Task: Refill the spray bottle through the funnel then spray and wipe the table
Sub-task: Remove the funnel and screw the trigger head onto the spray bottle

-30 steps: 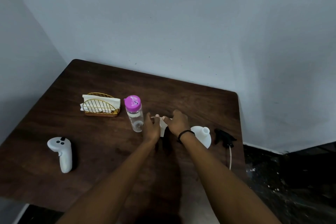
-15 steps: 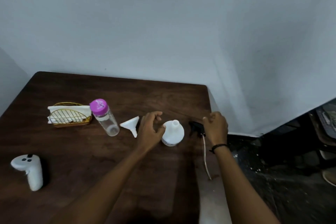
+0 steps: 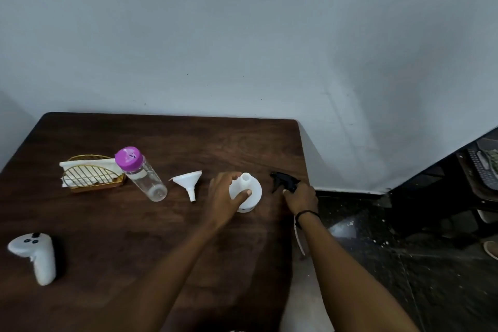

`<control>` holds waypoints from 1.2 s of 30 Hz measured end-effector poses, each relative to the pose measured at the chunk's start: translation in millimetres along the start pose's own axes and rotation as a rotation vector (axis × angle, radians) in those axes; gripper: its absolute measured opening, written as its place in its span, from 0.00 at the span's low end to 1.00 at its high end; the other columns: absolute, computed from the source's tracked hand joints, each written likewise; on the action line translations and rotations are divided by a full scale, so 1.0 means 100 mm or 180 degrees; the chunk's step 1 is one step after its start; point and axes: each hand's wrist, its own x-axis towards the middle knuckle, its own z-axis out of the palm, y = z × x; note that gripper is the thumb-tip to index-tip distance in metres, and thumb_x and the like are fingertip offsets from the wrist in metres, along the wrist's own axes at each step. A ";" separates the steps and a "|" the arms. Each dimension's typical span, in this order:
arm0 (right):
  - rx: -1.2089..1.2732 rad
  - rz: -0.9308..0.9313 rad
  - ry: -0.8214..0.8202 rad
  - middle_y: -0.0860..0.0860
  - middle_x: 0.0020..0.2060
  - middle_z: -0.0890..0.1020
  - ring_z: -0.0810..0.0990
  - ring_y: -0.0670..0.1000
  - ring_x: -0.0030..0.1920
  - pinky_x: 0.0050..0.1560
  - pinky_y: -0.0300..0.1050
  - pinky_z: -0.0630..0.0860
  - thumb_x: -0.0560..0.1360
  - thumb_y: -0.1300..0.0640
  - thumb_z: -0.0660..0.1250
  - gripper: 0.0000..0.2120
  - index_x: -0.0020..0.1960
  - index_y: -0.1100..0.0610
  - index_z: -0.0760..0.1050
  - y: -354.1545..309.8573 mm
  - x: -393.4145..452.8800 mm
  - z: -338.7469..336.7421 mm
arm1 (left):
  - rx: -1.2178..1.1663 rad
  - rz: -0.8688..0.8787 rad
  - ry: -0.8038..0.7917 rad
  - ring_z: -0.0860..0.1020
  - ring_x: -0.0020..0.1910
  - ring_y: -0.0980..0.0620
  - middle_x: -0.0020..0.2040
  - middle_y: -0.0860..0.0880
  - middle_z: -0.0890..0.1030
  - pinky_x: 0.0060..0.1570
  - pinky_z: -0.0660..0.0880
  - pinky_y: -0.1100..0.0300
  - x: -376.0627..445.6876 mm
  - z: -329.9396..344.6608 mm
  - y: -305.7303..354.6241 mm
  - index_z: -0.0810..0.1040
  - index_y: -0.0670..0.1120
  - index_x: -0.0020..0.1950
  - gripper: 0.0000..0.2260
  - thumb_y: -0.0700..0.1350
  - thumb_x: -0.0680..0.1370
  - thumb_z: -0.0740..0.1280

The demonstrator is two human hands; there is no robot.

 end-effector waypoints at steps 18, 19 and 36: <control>0.4049 -0.0716 0.0138 0.57 0.51 0.82 0.85 0.53 0.48 0.54 0.47 0.82 0.78 0.67 0.66 0.11 0.61 0.65 0.73 -0.92 -0.34 -0.69 | 0.0131 0.0118 0.0024 0.75 0.52 0.53 0.53 0.55 0.77 0.55 0.68 0.58 0.06 0.10 0.05 0.78 0.46 0.58 0.16 0.52 0.75 0.73; 0.4167 -0.0943 0.0110 0.57 0.50 0.82 0.84 0.52 0.48 0.54 0.47 0.81 0.79 0.67 0.64 0.11 0.61 0.66 0.73 -1.00 -0.41 -0.75 | 0.0135 0.0110 0.0005 0.75 0.53 0.52 0.54 0.54 0.79 0.55 0.69 0.58 0.06 0.10 0.04 0.78 0.47 0.58 0.16 0.53 0.74 0.73; 0.4331 -0.1814 0.0228 0.55 0.48 0.80 0.83 0.51 0.46 0.54 0.51 0.80 0.79 0.65 0.65 0.11 0.61 0.64 0.73 -1.40 -0.88 -0.87 | 0.0183 -0.0243 -0.0143 0.74 0.57 0.50 0.57 0.48 0.79 0.52 0.67 0.60 0.05 0.01 0.12 0.77 0.45 0.59 0.20 0.56 0.74 0.72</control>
